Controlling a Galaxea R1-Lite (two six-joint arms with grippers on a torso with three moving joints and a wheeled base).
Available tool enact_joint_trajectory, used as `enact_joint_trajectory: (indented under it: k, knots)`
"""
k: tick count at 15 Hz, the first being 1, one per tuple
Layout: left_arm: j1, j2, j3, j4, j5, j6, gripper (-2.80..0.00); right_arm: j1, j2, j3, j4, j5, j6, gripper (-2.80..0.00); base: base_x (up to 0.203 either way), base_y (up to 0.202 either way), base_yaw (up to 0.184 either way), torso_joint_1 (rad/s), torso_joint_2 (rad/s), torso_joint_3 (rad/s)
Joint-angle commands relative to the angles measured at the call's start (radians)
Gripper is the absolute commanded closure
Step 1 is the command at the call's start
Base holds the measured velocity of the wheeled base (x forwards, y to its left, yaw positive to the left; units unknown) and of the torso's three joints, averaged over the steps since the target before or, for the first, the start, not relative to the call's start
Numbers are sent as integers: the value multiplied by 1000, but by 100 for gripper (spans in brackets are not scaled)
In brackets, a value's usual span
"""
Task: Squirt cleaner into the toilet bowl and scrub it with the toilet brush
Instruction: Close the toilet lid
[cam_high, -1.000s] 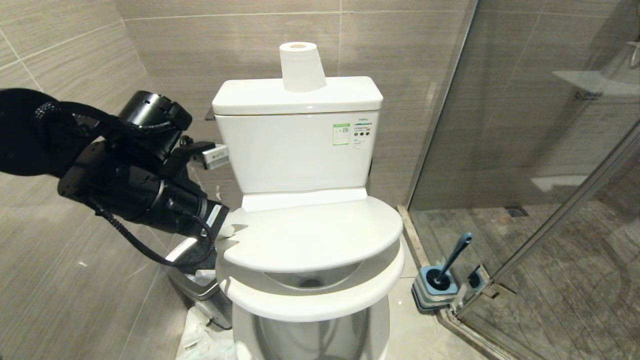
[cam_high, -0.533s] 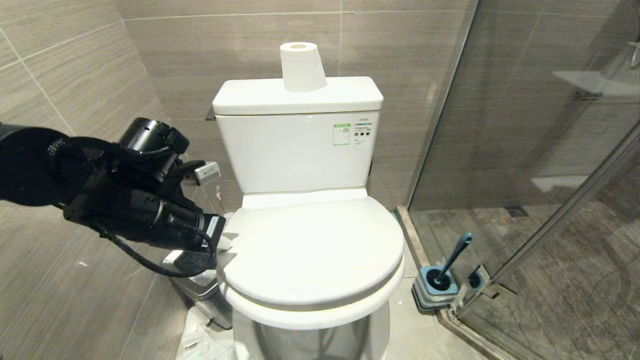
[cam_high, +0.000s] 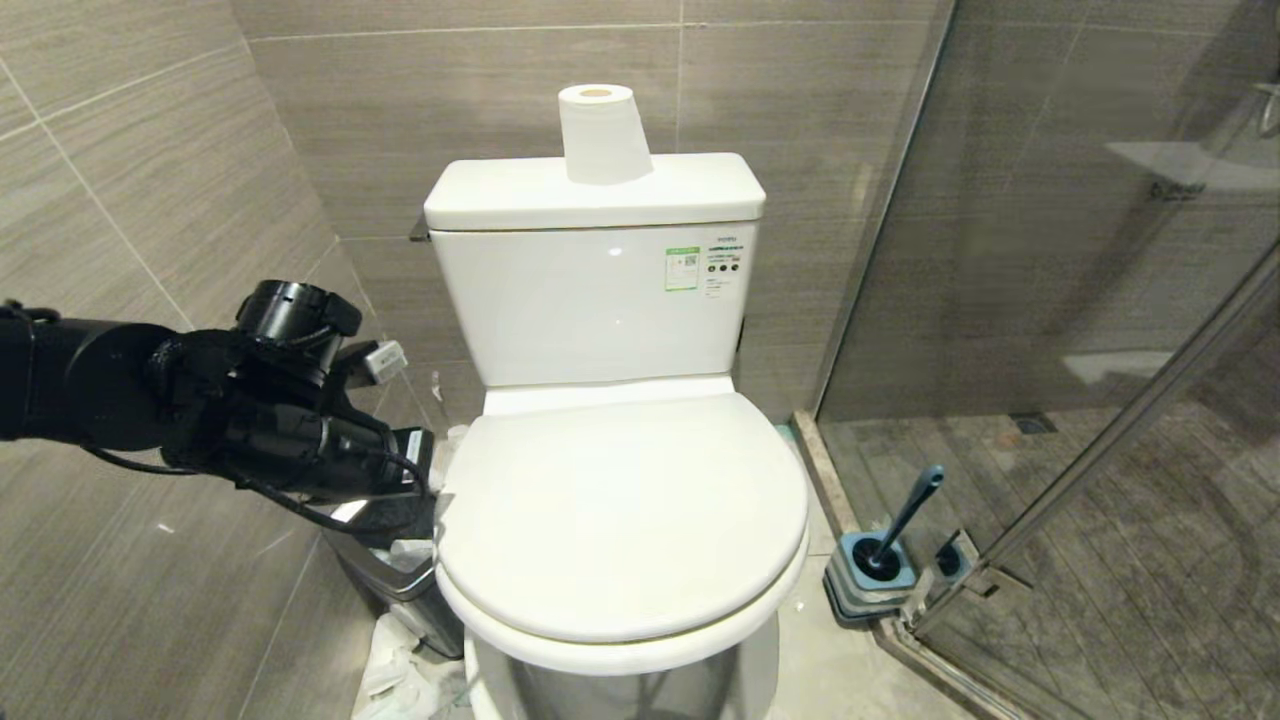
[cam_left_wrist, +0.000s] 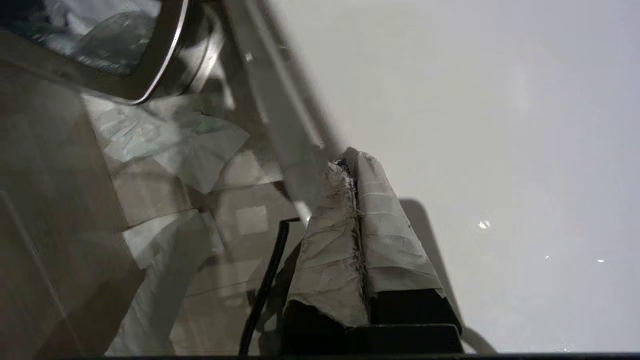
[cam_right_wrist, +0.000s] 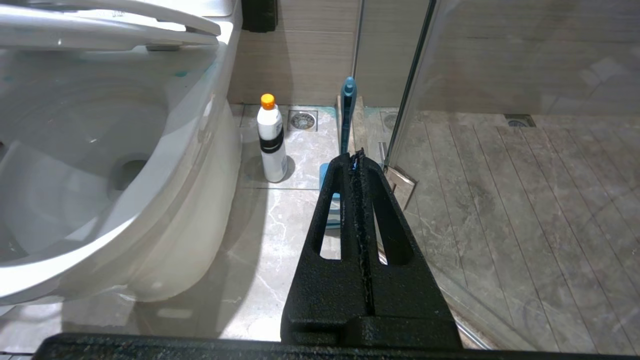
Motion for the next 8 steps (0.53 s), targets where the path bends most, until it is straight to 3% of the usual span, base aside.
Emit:
enact_joint_trajectory:
  k: [1, 6, 8]
  knots:
    - [35, 30, 12, -2, -2, -2, 0, 0, 1, 1, 0, 0, -1, 0, 0, 0, 0, 0, 0, 0]
    - [81, 41, -4, -15, -37, 0, 0, 0, 1, 0, 0, 0, -1, 0, 0, 0, 0, 0, 0, 0]
    - [104, 37, -41, -88, -21, 0, 0, 0, 1, 0, 0, 0, 0, 0, 0, 0, 0, 0, 0, 0]
